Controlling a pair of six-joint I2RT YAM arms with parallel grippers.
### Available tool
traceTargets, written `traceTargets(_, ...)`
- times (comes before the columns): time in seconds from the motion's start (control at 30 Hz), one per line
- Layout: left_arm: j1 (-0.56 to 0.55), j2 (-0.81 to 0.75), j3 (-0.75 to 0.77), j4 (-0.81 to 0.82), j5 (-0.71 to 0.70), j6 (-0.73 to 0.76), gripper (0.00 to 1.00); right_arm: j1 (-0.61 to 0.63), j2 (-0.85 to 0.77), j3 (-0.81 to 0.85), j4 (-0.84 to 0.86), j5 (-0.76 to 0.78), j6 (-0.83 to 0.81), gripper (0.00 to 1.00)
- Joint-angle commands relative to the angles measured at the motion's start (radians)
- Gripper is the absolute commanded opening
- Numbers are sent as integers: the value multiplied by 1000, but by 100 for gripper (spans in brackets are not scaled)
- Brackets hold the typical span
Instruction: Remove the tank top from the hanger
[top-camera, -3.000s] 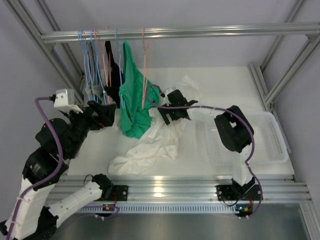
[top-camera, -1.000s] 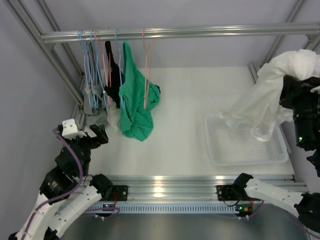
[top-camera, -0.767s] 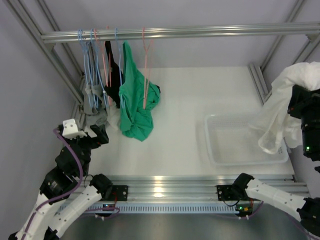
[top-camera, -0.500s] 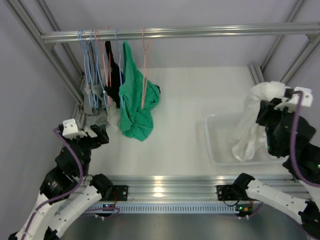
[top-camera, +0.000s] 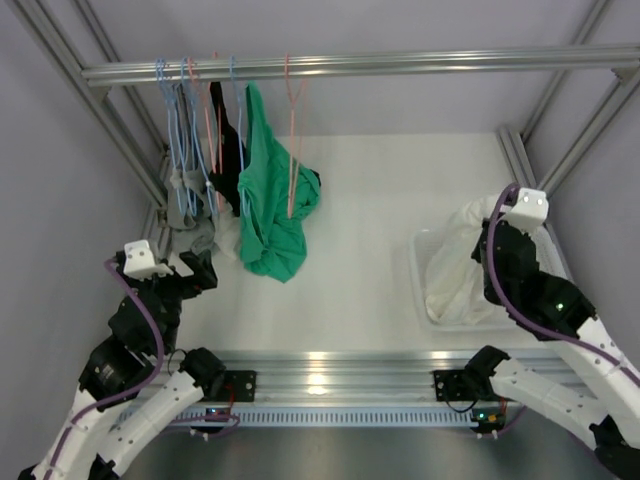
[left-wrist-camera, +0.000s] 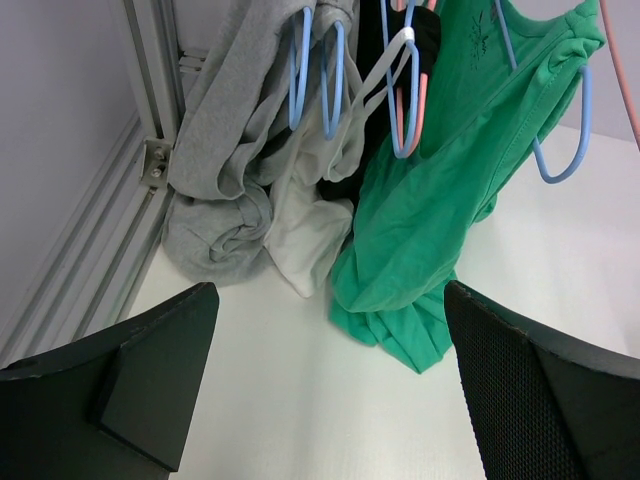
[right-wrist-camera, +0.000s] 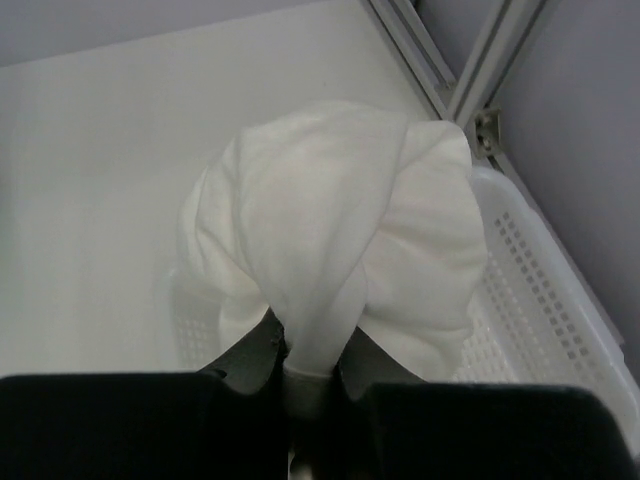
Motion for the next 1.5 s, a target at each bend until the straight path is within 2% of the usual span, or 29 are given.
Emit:
traceTargets(0.0, 0, -7, -5, 48, -4, 0, 99, -63, -66, -128, 43, 2, 186, 0)
traceTargets(0.17, 6, 6, 0, 48, -68, -21, 99, -161, -71, -302, 64, -91, 327, 0)
traceTargets(0.37, 37, -14, 0, 45, -70, -27, 99, -267, -88, -415, 67, -154, 470, 0)
traceTargets(0.5, 40, -18, 5, 42, -70, -40, 99, -332, -84, -481, 101, -226, 463, 1)
traceTargets(0.53, 40, -14, 20, 42, -55, -43, 99, -352, -48, -500, 112, -282, 455, 18)
traceTargets(0.57, 40, -2, 35, 40, -27, -44, 99, -390, -34, -506, 115, -312, 446, 45)
traceTargets(0.6, 40, 5, 53, 40, 2, -50, 99, -404, -22, -509, 112, -332, 446, 81)
traceTargets(0.63, 40, 16, 101, 37, 52, -60, 99, -418, -28, -509, 112, -367, 441, 97)
traceTargets(0.67, 40, 39, 129, 27, 77, -67, 99, -436, -49, -502, 97, -386, 437, 99)
traceTargets(0.83, 40, 208, 346, -38, 235, -43, 99, -439, -243, -352, 51, -340, 403, 99)
traceTargets(1.0, 40, 569, 707, -157, 304, 8, 99, -438, -150, -131, 29, -300, 181, 99)
traceTargets(1.07, 40, 701, 799, -203, 284, 19, 99, -439, -93, -38, 32, -394, 57, 99)
traceTargets(1.1, 40, 735, 860, -207, 275, 35, 99, -438, -73, -12, 35, -503, 29, 99)
traceTargets(1.2, 40, 869, 949, -204, 188, 72, 96, -439, -24, 57, 41, -684, -14, 99)
traceTargets(1.3, 40, 1001, 1011, -190, 192, 101, 90, -439, -34, 68, 66, -764, -31, 97)
traceTargets(1.37, 45, 1077, 1071, -187, 182, 100, 82, -438, -47, 75, 71, -787, -60, 97)
traceTargets(1.47, 97, 1140, 1115, -187, 180, 82, 77, -439, -70, 85, 72, -841, -83, 96)
